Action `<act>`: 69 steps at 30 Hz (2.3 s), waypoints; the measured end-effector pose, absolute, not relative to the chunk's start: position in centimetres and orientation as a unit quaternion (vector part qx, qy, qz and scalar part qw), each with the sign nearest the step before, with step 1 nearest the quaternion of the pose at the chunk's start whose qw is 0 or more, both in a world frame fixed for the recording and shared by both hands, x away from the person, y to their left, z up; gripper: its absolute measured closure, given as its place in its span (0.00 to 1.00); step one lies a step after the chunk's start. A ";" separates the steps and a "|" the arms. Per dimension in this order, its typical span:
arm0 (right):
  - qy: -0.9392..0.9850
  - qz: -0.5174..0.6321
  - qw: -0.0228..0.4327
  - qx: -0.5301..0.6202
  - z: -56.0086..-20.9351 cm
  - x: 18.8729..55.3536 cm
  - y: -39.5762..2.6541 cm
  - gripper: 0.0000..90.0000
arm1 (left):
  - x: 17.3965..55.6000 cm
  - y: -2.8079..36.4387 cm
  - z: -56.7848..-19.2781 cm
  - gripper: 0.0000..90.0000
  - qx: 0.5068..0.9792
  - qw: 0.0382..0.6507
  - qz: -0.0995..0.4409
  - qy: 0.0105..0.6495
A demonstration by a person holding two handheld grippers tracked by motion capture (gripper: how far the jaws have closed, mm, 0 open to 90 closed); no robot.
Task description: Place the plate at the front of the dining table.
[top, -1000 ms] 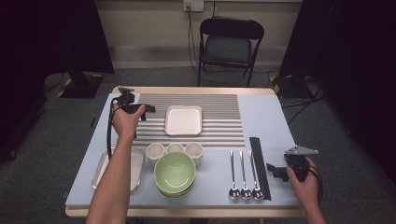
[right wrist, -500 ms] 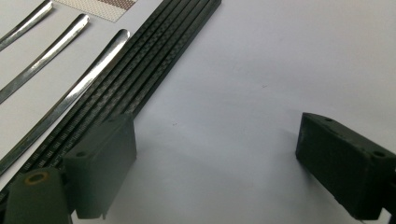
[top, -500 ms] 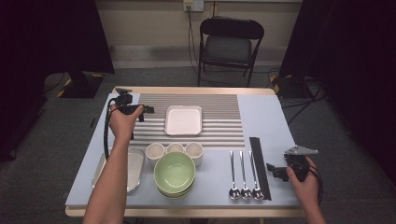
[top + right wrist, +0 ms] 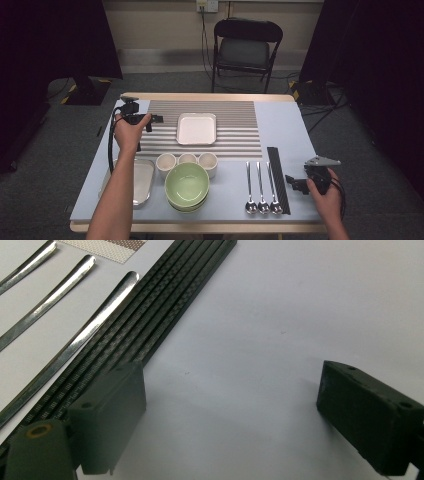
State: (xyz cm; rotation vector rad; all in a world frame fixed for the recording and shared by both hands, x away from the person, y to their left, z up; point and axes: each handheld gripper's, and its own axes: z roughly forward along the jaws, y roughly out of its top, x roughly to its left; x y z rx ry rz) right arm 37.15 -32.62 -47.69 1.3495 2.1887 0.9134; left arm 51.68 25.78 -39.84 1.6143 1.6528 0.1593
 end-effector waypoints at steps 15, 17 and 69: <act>0.785 0.328 0.205 0.484 -47.7 37.1 -32.6 0.12 | 50.8 26.3 -39.9 0.31 0.648 0.395 0.057 0.649; 0.785 0.328 0.205 0.484 -47.7 37.1 -32.6 0.12 | 50.7 26.4 -40.1 0.31 0.647 0.393 0.059 0.651; 0.785 0.327 0.205 0.484 -47.7 37.2 -32.6 0.12 | 47.9 28.4 -40.2 0.29 0.661 0.381 0.060 0.644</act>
